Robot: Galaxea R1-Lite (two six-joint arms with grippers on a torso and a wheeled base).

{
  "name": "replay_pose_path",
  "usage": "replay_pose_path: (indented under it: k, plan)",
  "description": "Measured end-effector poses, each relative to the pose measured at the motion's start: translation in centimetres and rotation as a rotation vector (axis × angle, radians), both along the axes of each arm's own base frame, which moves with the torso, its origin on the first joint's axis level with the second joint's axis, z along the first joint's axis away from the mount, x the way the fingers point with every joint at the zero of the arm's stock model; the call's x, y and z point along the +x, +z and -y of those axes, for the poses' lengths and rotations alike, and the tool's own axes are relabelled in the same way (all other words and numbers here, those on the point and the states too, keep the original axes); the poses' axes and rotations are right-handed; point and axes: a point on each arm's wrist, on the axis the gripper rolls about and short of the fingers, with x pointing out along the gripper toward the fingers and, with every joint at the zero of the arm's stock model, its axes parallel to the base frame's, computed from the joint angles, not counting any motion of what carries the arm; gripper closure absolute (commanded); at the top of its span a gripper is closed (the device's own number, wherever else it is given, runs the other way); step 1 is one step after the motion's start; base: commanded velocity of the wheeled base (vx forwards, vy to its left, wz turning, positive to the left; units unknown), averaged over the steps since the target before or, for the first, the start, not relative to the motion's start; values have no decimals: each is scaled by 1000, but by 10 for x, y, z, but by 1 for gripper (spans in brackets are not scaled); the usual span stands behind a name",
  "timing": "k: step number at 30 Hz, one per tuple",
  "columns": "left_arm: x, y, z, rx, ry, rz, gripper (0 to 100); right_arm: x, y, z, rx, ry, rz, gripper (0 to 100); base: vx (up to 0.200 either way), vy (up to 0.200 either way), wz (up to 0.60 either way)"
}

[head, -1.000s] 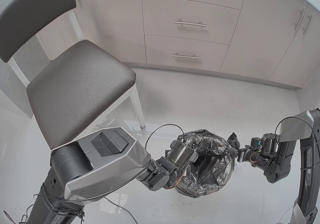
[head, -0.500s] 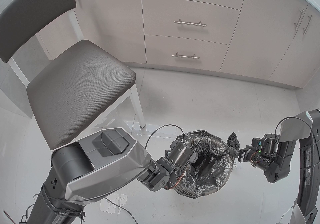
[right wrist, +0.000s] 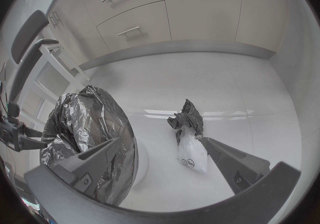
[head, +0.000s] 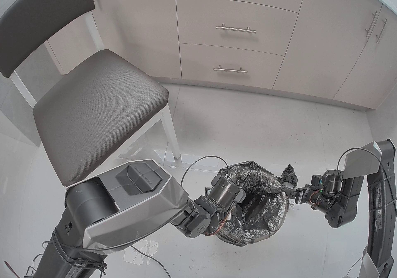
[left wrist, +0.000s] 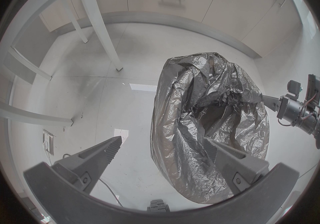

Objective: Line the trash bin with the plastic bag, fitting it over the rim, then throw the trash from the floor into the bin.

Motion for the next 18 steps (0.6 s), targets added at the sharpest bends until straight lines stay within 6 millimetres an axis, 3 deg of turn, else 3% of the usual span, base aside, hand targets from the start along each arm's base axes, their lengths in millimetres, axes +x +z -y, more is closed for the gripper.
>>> replay_pose_path:
  k: [18]
  plan:
    - [-1,0,-3,3,4,-6,0,1,-12,1,-2,-5,-23,0,0,0,0]
